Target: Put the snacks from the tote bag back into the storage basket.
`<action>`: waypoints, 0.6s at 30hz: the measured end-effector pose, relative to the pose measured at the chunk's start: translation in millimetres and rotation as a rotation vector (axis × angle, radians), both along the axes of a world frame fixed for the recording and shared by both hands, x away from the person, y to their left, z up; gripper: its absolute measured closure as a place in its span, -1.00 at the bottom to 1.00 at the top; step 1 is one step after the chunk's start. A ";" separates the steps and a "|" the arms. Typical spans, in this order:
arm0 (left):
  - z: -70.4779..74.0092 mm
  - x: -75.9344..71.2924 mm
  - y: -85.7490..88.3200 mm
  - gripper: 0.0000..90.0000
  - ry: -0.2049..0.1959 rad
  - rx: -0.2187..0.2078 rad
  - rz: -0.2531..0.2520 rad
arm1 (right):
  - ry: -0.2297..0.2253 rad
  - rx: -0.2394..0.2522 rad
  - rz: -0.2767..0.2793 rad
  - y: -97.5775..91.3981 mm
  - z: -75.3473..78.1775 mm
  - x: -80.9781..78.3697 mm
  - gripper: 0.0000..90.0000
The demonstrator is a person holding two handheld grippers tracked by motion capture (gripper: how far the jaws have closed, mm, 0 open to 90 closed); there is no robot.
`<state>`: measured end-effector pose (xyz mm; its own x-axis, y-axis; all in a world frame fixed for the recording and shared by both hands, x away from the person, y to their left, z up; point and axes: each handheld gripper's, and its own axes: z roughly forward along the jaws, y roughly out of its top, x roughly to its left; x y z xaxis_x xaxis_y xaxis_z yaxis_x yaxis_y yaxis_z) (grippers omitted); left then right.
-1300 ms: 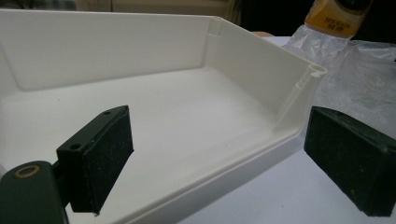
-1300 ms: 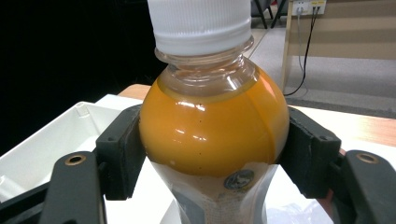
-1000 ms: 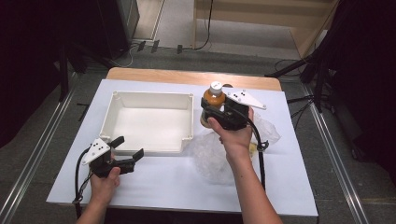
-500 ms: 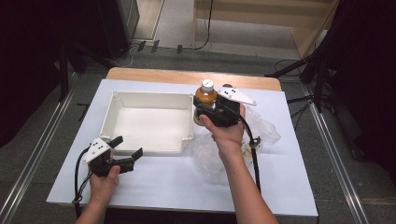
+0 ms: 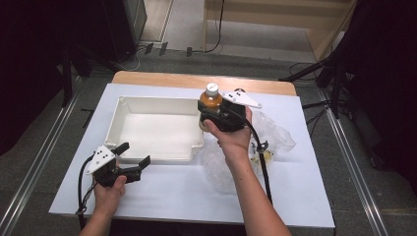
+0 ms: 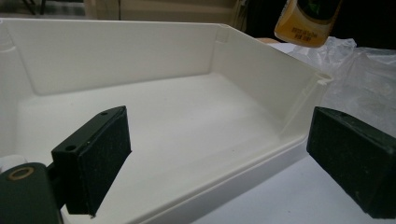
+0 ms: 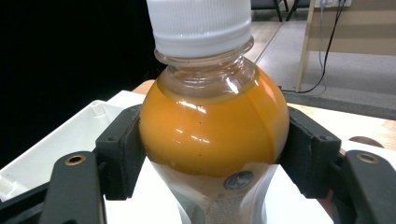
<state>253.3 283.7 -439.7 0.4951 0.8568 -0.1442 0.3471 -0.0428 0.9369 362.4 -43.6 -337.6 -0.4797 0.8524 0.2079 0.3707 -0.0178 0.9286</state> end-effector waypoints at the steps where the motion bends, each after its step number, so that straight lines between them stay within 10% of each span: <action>1: -0.3 0.2 0.2 -0.86 0.002 0.004 -0.002 | 0.002 -0.001 0.002 1.4 0.2 0.0 -0.31; 18: -1.9 0.1 4.5 -0.86 0.019 -0.009 0.014 | -0.002 0.012 0.043 26.1 -1.0 3.2 -0.31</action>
<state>253.4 288.2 -441.5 0.4804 0.8622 -0.1611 0.3648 -0.0294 0.9306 365.5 -17.5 -338.6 -0.5159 0.8288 0.2167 0.3698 -0.0128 0.9290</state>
